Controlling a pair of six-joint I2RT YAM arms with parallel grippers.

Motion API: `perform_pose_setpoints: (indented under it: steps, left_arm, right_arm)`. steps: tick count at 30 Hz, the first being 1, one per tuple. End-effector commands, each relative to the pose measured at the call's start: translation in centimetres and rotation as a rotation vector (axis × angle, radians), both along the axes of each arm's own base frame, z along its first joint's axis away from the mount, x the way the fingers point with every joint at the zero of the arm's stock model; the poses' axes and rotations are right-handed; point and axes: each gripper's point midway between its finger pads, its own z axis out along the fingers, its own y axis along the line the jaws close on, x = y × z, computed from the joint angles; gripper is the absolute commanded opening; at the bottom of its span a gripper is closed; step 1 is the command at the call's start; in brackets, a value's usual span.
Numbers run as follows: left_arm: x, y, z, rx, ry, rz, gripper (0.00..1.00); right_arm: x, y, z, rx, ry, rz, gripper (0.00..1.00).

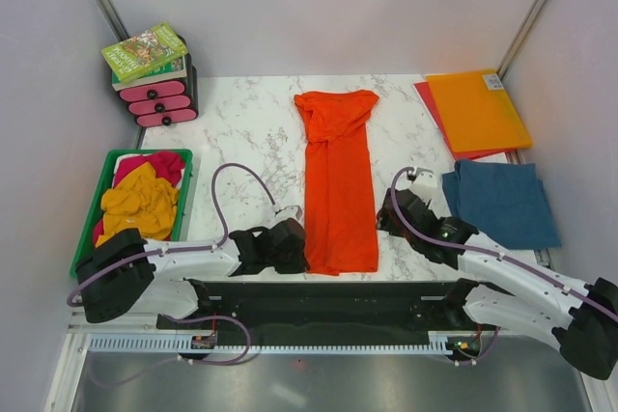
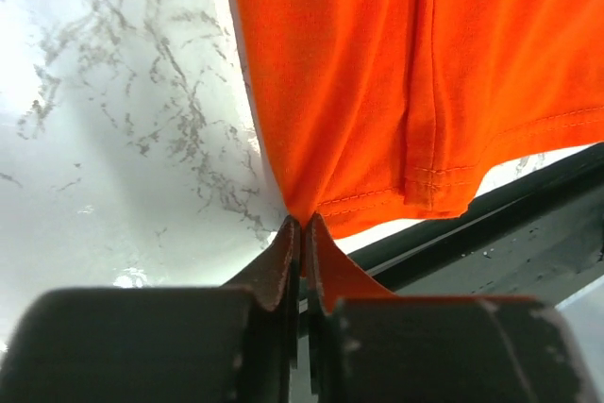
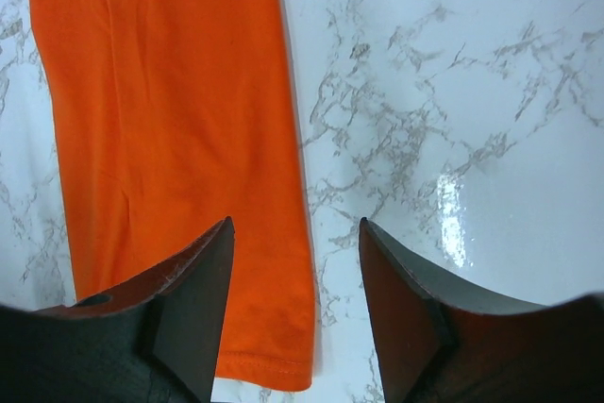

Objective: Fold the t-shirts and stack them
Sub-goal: Fold the tshirt

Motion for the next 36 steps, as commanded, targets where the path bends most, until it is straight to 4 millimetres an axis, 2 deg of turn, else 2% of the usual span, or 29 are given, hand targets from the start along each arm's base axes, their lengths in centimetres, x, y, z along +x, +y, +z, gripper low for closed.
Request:
perform_pose_setpoints:
  steps: [1,5,9,14,15,21,25,30,36]
  left_arm:
    - [0.4,1.2,0.0,0.019,-0.026,0.059,0.02]
    - [0.3,1.5,-0.3,0.031,-0.025,0.068,0.02]
    - [0.3,1.6,-0.6,0.046,-0.022,0.063,0.02]
    - [0.3,1.5,-0.5,0.058,-0.019,0.054,0.02]
    - [0.4,1.4,-0.5,0.061,-0.020,0.051,0.02]
    - [0.4,1.5,-0.4,0.067,-0.023,0.048,0.02]
    - [0.7,1.4,-0.1,0.068,-0.034,0.049,0.02]
    - [0.7,1.4,-0.1,0.070,-0.033,0.047,0.02]
    - [0.6,1.6,0.0,0.067,-0.033,0.053,0.02]
  right_arm:
    - [-2.9,0.7,-2.0,0.053,0.071,0.034,0.64]
    - [-5.7,1.1,-4.3,0.072,0.137,0.055,0.64]
    - [-7.4,1.9,-5.7,0.080,0.156,0.079,0.64]
    - [-8.4,4.1,-6.0,0.088,0.163,0.118,0.62]
    - [-8.9,4.3,-6.8,0.054,0.179,0.135,0.62]
    - [-9.5,5.6,-7.8,0.034,0.188,0.132,0.59]
    - [-9.7,5.0,-7.9,0.040,0.183,0.105,0.56]
    - [-10.3,3.9,-8.1,0.063,0.199,0.067,0.46]
    - [-11.0,2.6,-8.7,0.076,0.219,0.043,0.43]
